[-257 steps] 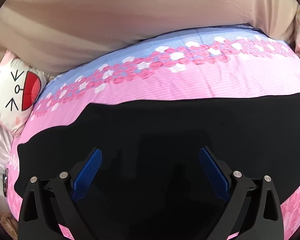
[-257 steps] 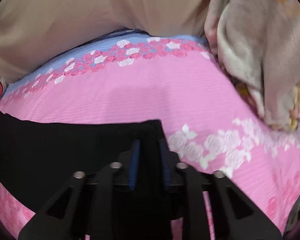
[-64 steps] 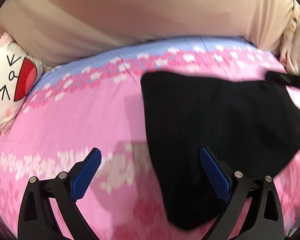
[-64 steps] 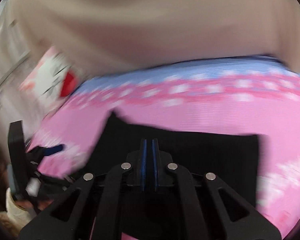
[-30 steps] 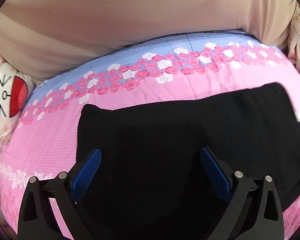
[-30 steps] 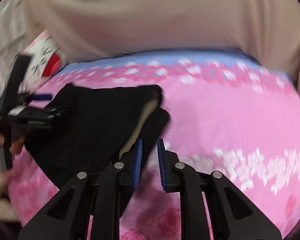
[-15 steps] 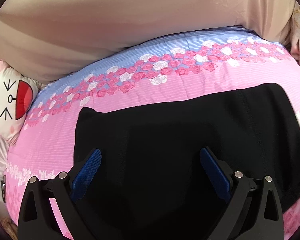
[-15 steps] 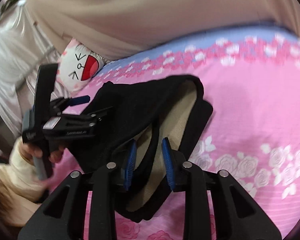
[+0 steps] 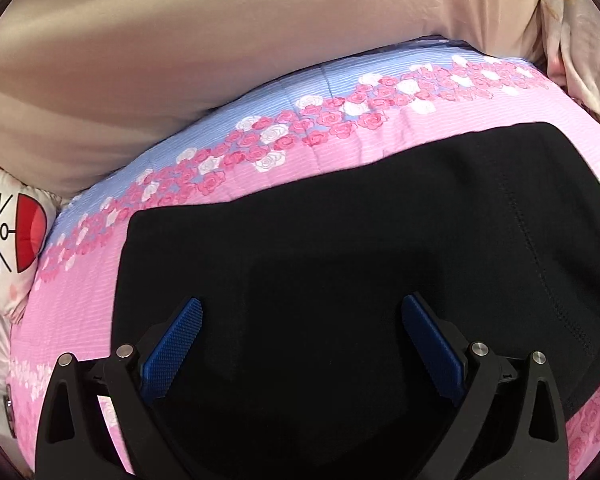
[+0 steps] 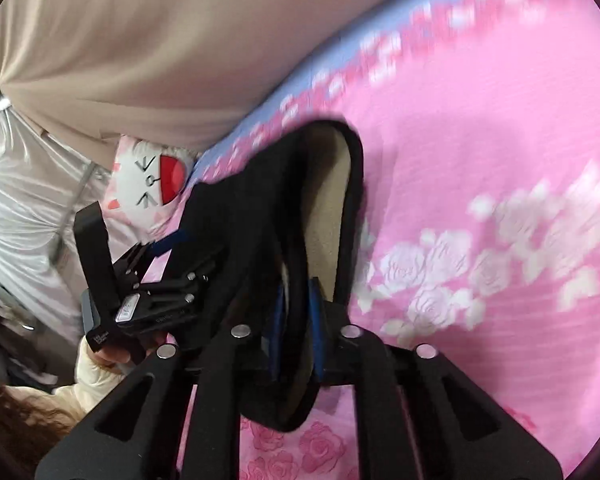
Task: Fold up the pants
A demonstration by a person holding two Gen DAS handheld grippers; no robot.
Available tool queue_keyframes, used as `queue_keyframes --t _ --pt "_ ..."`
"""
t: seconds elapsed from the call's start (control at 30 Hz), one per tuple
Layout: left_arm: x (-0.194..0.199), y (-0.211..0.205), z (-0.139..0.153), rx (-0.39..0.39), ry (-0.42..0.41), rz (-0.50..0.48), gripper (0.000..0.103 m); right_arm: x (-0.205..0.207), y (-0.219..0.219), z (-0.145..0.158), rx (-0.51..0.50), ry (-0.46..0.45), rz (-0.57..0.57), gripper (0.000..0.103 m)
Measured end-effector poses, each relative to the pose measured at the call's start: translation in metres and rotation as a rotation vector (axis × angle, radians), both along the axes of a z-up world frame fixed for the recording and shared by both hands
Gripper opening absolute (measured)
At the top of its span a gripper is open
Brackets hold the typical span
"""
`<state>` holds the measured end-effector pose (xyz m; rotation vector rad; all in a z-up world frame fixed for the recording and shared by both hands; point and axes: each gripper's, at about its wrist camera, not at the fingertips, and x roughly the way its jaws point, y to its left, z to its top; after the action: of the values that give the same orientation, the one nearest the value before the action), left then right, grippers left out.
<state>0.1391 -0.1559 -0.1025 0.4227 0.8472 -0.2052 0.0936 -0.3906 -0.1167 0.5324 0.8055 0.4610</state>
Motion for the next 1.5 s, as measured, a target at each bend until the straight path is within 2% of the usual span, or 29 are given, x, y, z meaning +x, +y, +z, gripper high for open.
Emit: queue_keyframes --t 0.03,0.1,0.2,0.23,0.27,0.3,0.33,0.37,0.4,0.47,0.5,0.53,0.57,0.6,0.67,0.73,0.83,1.0,1.03,1.07,1.1,1.17,1.2,1.27,1.33,1.37,1.43,1.47,1.5 --pt "0.0 0.003 0.004 -0.005 0.007 0.002 0.098 -0.015 -0.007 0.016 -0.059 -0.045 -0.08 0.015" --pt "-0.004 0.014 0.014 -0.031 0.002 0.013 0.098 -0.036 -0.008 0.036 -0.111 -0.1 -0.145 0.015" --pt "-0.008 0.029 0.02 -0.043 -0.017 0.02 0.098 -0.043 0.027 0.048 -0.11 -0.129 -0.04 0.015" --pt "-0.006 0.032 0.016 -0.037 -0.012 0.032 0.098 -0.038 0.042 0.044 -0.12 -0.126 -0.002 0.014" --pt "-0.003 0.033 0.012 -0.036 -0.002 0.04 0.098 -0.026 0.057 0.029 -0.18 -0.088 0.007 0.012" --pt "0.001 0.036 0.005 -0.04 0.016 0.044 0.098 -0.014 0.061 0.01 -0.275 -0.025 -0.033 0.012" --pt "0.004 0.04 0.001 -0.059 0.027 0.037 0.098 -0.008 0.057 -0.003 -0.299 0.008 -0.07 0.004" --pt "0.005 0.046 0.001 -0.088 0.039 0.031 0.098 -0.012 0.039 -0.008 -0.198 0.018 -0.128 0.005" --pt "0.004 0.051 0.002 -0.092 0.046 0.041 0.098 -0.022 0.03 -0.004 -0.164 0.024 -0.17 0.005" --pt "-0.003 0.064 0.012 -0.084 0.04 0.054 0.098 -0.067 0.028 0.018 -0.271 -0.056 -0.254 0.025" --pt "-0.011 0.074 0.022 -0.099 0.007 0.044 0.098 -0.086 0.032 0.022 -0.319 -0.081 -0.267 0.034" --pt "-0.015 0.08 0.025 -0.108 -0.007 0.045 0.098 -0.107 0.04 0.02 -0.381 -0.078 -0.301 0.06" --pt "-0.019 0.085 0.027 -0.119 -0.009 0.045 0.098 -0.117 0.048 0.015 -0.425 -0.066 -0.325 0.066" --pt "-0.02 0.087 0.025 -0.125 -0.002 0.043 0.098 -0.127 0.059 0.007 -0.445 -0.054 -0.331 0.066" --pt "-0.024 0.084 0.017 -0.116 0.014 0.042 0.098 -0.137 0.085 -0.007 -0.416 -0.045 -0.341 0.066" --pt "-0.027 0.079 0.009 -0.104 0.011 0.037 0.098 -0.13 0.108 -0.013 -0.424 -0.064 -0.37 0.063" --pt "-0.032 0.074 0.002 -0.094 -0.002 0.033 0.098 -0.108 0.137 -0.02 -0.603 -0.027 -0.419 0.062" --pt "-0.03 0.071 -0.001 -0.085 -0.019 0.026 0.098 -0.071 0.153 -0.021 -0.715 0.037 -0.41 0.062" --pt "-0.029 0.071 -0.002 -0.087 -0.015 0.027 0.098 -0.072 0.156 -0.021 -0.72 0.042 -0.409 0.059" --pt "-0.028 0.072 -0.003 -0.091 -0.014 0.025 0.098 -0.073 0.149 -0.018 -0.711 0.049 -0.445 0.05" --pt "-0.026 0.072 -0.003 -0.094 -0.012 0.022 0.098 -0.077 0.14 -0.015 -0.69 0.059 -0.491 0.049" --pt "-0.026 0.076 -0.004 -0.109 -0.004 0.009 0.098 -0.088 0.118 -0.019 -0.573 0.11 -0.537 0.05" --pt "-0.026 0.078 -0.005 -0.113 -0.005 0.01 0.098 -0.089 0.115 -0.025 -0.57 0.137 -0.541 0.05" --pt "-0.027 0.082 -0.004 -0.117 -0.002 0.011 0.098 -0.095 0.122 -0.026 -0.599 0.119 -0.546 0.05" --pt "-0.029 0.09 0.001 -0.129 -0.005 0.027 0.098 -0.1 0.126 -0.019 -0.575 0.085 -0.559 0.05" --pt "-0.03 0.092 0.002 -0.133 -0.006 0.031 0.098 -0.098 0.131 -0.015 -0.597 0.061 -0.551 0.05" --pt "-0.026 0.097 -0.001 -0.135 0.004 0.032 0.098 -0.086 0.137 -0.023 -0.707 0.086 -0.524 0.049" --pt "-0.025 0.098 -0.003 -0.13 0.013 0.028 0.098 -0.087 0.124 -0.025 -0.64 0.109 -0.538 0.054" --pt "-0.026 0.103 -0.002 -0.132 0.014 0.021 0.098 -0.094 0.106 -0.028 -0.534 0.129 -0.552 0.054"
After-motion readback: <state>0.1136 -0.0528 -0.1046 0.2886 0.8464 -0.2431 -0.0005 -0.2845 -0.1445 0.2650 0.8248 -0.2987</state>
